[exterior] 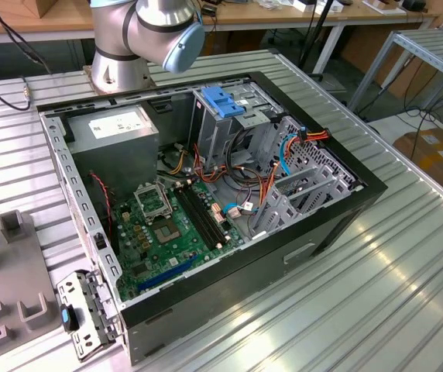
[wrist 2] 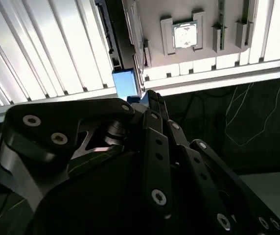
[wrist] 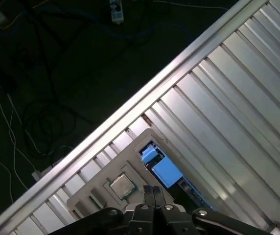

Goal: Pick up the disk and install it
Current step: 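Pick up the disk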

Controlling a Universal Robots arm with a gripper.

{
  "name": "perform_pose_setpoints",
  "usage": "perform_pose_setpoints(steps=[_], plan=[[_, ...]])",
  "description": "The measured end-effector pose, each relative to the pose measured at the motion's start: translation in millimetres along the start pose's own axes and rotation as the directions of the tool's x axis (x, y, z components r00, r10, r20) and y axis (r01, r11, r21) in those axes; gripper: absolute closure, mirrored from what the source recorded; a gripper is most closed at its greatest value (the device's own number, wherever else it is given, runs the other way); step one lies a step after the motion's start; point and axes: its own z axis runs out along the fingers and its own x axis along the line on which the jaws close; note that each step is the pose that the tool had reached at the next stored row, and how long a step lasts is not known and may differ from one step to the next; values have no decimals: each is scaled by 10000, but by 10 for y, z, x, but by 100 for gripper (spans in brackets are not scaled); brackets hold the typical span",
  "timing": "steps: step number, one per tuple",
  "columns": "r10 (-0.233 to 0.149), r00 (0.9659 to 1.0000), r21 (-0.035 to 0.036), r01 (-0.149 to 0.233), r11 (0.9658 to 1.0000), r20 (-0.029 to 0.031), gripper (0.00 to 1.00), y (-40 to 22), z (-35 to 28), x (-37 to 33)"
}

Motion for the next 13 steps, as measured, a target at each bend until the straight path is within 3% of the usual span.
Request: perform_pose_setpoints(steps=[3, 7, 8, 13], plan=[[-740, 9973, 25, 740, 9973, -35, 89, 0, 3, 0], [-1431, 9897, 47, 1431, 9897, -68, 89, 1, 10, -4], [-1537, 9881, 49, 1537, 9881, -74, 89, 7, 18, -12], [-1575, 9875, 72, 1576, 9875, -59, 89, 7, 65, -20]])
